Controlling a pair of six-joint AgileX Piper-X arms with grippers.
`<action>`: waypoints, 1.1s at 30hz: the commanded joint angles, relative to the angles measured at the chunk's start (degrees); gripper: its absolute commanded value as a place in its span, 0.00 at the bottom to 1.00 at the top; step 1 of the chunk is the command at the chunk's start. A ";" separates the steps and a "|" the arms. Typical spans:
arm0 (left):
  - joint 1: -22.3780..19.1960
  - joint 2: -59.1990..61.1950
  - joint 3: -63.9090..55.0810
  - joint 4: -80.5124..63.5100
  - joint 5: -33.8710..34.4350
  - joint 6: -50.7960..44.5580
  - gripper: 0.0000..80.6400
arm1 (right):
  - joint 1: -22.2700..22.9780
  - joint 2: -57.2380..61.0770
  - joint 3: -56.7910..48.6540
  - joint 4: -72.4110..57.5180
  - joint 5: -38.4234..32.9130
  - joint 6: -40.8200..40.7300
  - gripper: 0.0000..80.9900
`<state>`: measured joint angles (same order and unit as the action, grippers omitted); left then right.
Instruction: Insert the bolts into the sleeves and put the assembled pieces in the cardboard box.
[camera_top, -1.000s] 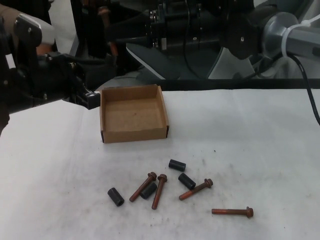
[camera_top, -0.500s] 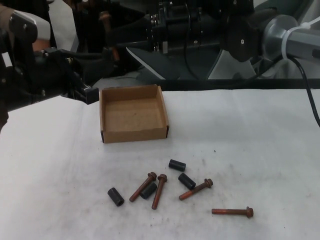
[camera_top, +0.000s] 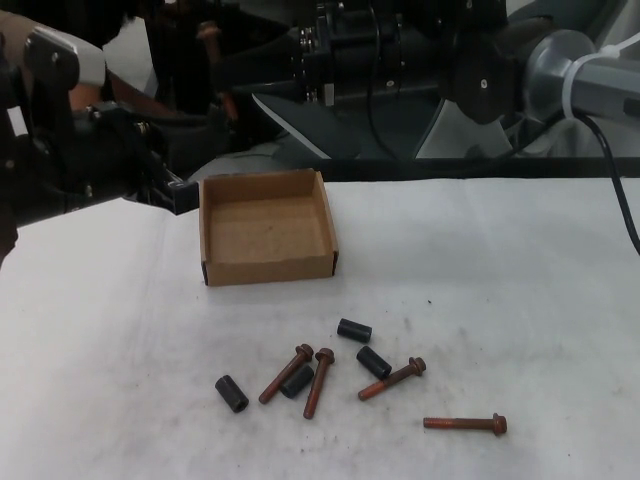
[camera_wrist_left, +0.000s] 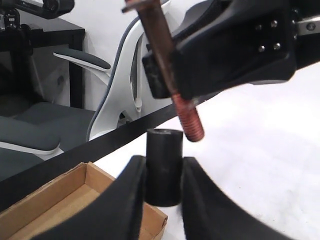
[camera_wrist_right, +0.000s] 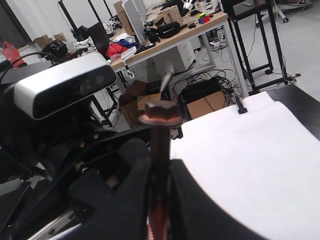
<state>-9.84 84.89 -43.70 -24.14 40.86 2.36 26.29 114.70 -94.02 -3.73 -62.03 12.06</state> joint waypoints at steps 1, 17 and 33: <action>0.01 -0.59 -0.61 -0.52 0.82 0.63 0.01 | 0.17 -0.85 -0.86 -1.33 -0.07 0.00 0.00; 0.01 -0.59 -0.61 -0.52 3.04 0.63 0.01 | 0.17 -0.85 -0.86 -1.33 -0.07 0.00 0.00; 0.01 -0.59 -0.61 3.78 3.83 3.18 0.01 | 0.17 -0.85 -0.86 -1.33 -0.07 0.00 0.00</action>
<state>-9.75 84.89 -43.70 -20.63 43.86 4.31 26.29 114.70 -94.02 -4.28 -61.96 12.06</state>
